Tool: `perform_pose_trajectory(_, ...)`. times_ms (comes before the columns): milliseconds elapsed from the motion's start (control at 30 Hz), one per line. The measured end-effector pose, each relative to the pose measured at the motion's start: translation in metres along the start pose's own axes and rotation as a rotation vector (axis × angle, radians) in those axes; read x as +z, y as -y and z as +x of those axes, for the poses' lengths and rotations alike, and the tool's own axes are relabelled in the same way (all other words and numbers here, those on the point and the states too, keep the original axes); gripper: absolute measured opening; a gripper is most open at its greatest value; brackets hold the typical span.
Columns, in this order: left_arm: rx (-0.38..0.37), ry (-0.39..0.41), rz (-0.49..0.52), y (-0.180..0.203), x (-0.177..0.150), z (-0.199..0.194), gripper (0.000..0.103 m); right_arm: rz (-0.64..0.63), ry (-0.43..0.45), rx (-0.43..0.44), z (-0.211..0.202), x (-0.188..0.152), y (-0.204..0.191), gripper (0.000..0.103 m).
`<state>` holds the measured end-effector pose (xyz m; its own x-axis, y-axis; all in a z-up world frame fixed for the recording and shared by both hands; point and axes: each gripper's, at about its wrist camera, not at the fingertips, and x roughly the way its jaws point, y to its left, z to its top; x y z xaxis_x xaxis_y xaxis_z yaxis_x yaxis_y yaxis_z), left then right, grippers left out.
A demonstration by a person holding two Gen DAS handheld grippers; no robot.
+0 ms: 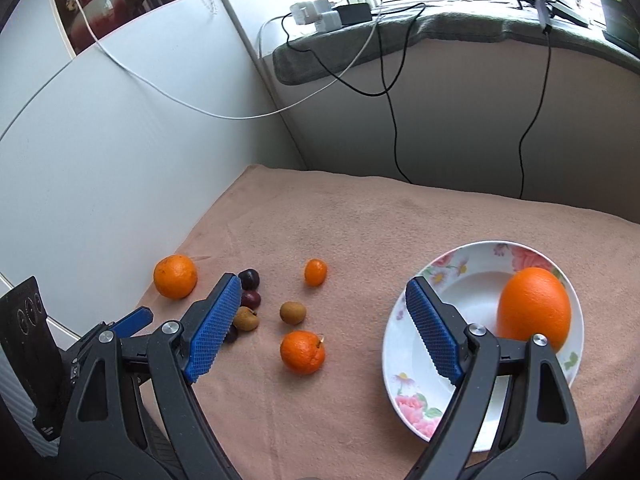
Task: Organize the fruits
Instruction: 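Move the right gripper to the second large orange and close on it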
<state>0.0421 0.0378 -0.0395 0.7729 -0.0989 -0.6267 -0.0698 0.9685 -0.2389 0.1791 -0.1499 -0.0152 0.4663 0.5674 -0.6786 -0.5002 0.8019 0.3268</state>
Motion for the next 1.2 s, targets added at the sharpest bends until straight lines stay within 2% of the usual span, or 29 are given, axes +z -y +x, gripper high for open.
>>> perform_pose_trajectory(300, 0.1, 0.02, -0.074, -0.054, -0.006, -0.006, 0.081, -0.087, -0.084, 0.076, 0.049, 0.012, -0.048, 0.087)
perform_pose_trajectory(600, 0.193, 0.026, -0.117, -0.099, -0.01, -0.001, 0.08, -0.094, -0.183, 0.208, 0.101, 0.02, -0.085, 0.087)
perform_pose_trajectory(1200, 0.203, -0.028, -0.148, -0.119, -0.015, 0.032, 0.08, -0.106, -0.318, 0.291, 0.183, 0.017, -0.131, 0.087)
